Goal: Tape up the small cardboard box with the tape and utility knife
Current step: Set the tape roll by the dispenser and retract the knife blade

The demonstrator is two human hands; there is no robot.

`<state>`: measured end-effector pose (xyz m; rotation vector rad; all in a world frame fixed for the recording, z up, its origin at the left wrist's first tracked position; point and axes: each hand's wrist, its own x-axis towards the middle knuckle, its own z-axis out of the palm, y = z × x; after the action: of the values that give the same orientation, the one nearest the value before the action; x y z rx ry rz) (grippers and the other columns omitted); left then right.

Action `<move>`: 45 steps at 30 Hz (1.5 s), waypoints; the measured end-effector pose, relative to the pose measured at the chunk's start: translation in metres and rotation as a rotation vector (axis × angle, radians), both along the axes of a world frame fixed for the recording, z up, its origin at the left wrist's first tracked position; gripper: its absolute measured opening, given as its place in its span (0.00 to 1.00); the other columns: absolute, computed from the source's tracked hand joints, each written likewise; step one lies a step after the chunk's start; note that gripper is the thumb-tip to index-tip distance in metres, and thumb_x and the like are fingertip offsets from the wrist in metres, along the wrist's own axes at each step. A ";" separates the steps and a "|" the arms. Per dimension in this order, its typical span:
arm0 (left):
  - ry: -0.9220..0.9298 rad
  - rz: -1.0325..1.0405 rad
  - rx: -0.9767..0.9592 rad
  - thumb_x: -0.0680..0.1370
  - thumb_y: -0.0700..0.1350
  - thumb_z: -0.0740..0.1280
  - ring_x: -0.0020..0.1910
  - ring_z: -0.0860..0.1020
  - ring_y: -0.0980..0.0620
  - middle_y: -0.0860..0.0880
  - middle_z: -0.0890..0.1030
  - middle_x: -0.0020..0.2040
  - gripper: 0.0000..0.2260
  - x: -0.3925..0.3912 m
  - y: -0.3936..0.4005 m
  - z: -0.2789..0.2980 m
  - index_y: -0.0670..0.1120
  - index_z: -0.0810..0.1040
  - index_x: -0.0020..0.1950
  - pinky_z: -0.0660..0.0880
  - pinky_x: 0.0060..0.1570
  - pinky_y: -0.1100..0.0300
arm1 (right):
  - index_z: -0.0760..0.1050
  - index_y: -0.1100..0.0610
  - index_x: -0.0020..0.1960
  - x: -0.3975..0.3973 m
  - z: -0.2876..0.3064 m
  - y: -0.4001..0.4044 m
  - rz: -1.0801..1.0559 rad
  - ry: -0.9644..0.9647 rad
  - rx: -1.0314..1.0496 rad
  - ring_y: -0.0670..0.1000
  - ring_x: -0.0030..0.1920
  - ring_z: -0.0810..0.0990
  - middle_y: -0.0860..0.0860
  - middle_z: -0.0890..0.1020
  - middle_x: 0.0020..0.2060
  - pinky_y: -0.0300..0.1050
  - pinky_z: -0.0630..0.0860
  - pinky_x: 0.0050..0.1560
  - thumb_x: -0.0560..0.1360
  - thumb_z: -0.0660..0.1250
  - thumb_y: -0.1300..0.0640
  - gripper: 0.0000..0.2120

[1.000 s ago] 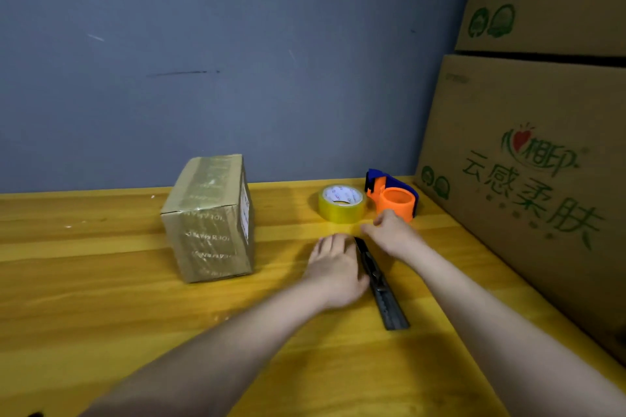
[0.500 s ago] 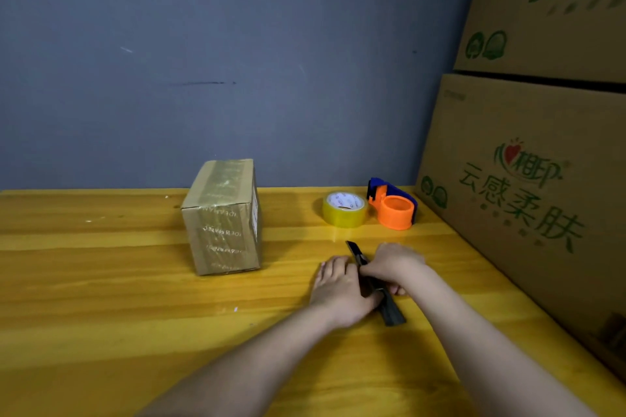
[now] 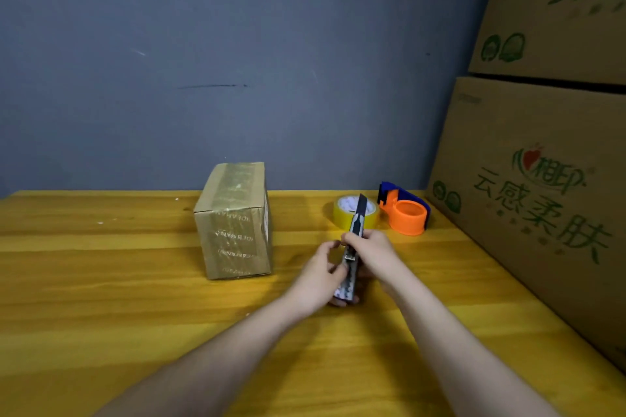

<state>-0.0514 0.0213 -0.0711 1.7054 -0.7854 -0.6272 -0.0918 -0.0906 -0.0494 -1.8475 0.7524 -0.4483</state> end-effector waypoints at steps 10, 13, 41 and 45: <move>0.330 0.028 -0.141 0.82 0.45 0.56 0.18 0.67 0.55 0.49 0.72 0.23 0.07 0.018 0.047 -0.003 0.45 0.69 0.46 0.62 0.20 0.68 | 0.73 0.57 0.42 0.013 -0.020 0.056 0.109 -0.442 0.352 0.46 0.35 0.71 0.49 0.75 0.34 0.32 0.69 0.33 0.77 0.65 0.54 0.08; 0.296 0.073 -0.225 0.82 0.44 0.56 0.17 0.60 0.56 0.51 0.66 0.22 0.10 0.018 0.047 -0.008 0.44 0.71 0.43 0.54 0.21 0.68 | 0.77 0.59 0.46 0.011 -0.022 0.064 0.205 -0.480 0.510 0.47 0.39 0.81 0.53 0.84 0.41 0.37 0.76 0.40 0.77 0.62 0.50 0.12; 0.138 0.058 -0.341 0.82 0.37 0.52 0.21 0.62 0.58 0.53 0.66 0.23 0.11 0.012 0.048 -0.015 0.44 0.69 0.43 0.57 0.21 0.67 | 0.78 0.55 0.50 0.010 -0.028 0.076 0.371 -0.528 0.754 0.47 0.46 0.84 0.50 0.86 0.42 0.41 0.80 0.41 0.78 0.59 0.59 0.09; 0.154 -0.073 -0.286 0.83 0.39 0.51 0.23 0.69 0.56 0.53 0.73 0.26 0.08 0.012 0.051 -0.013 0.43 0.68 0.55 0.63 0.21 0.66 | 0.76 0.54 0.60 0.004 -0.024 0.066 0.462 -0.508 0.699 0.46 0.50 0.83 0.49 0.85 0.49 0.40 0.79 0.32 0.76 0.61 0.60 0.13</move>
<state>-0.0393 0.0728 -0.0844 1.3569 -0.7898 -0.6546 -0.0878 -0.0245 -0.0729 -1.1203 0.0879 -0.2799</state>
